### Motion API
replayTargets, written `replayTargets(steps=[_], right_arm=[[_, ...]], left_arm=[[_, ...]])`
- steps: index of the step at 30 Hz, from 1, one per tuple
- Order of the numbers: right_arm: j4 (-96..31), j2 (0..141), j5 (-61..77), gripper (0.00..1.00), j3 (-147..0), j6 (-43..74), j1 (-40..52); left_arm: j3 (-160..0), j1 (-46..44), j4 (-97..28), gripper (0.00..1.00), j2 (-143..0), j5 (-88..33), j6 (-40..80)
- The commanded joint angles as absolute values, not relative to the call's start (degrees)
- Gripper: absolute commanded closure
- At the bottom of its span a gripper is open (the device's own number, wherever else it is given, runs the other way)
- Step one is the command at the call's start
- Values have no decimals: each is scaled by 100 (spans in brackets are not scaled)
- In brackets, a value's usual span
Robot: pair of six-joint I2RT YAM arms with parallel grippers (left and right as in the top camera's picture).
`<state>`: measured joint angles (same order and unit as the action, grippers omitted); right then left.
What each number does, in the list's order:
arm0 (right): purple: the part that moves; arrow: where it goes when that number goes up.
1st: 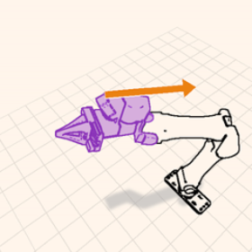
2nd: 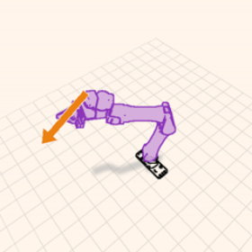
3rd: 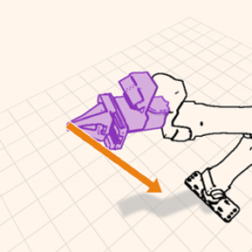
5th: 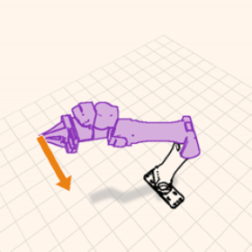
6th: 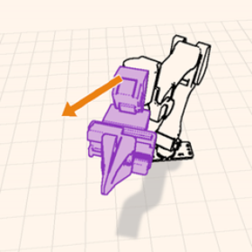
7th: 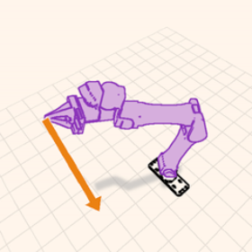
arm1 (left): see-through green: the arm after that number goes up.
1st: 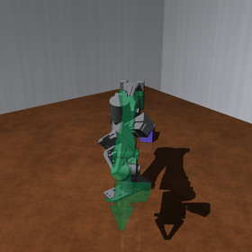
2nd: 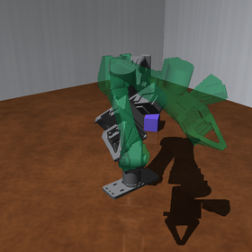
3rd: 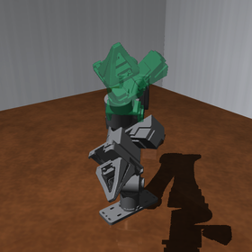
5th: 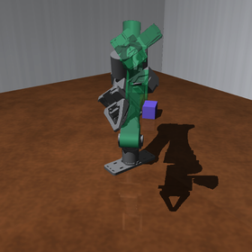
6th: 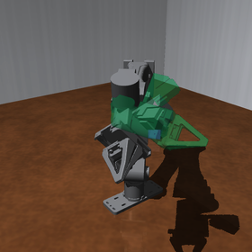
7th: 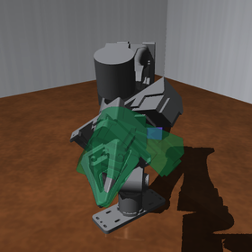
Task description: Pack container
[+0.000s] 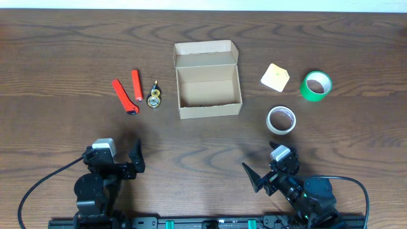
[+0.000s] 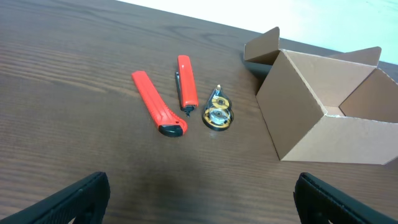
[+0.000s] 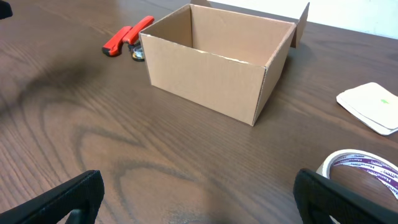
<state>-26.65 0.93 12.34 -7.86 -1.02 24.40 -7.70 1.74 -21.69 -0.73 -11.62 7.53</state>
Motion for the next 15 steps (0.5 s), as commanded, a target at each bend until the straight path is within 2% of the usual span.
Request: replayTargets(steps=[1, 15], right_arm=[[-2652, 32, 1201, 1, -751, -47, 2488], [-2652, 32, 1199, 1, -751, -45, 2488]], left_arm=[[-648, 185, -2182, 5, -36, -1186, 788], [-648, 185, -2182, 5, -36, -1184, 788]])
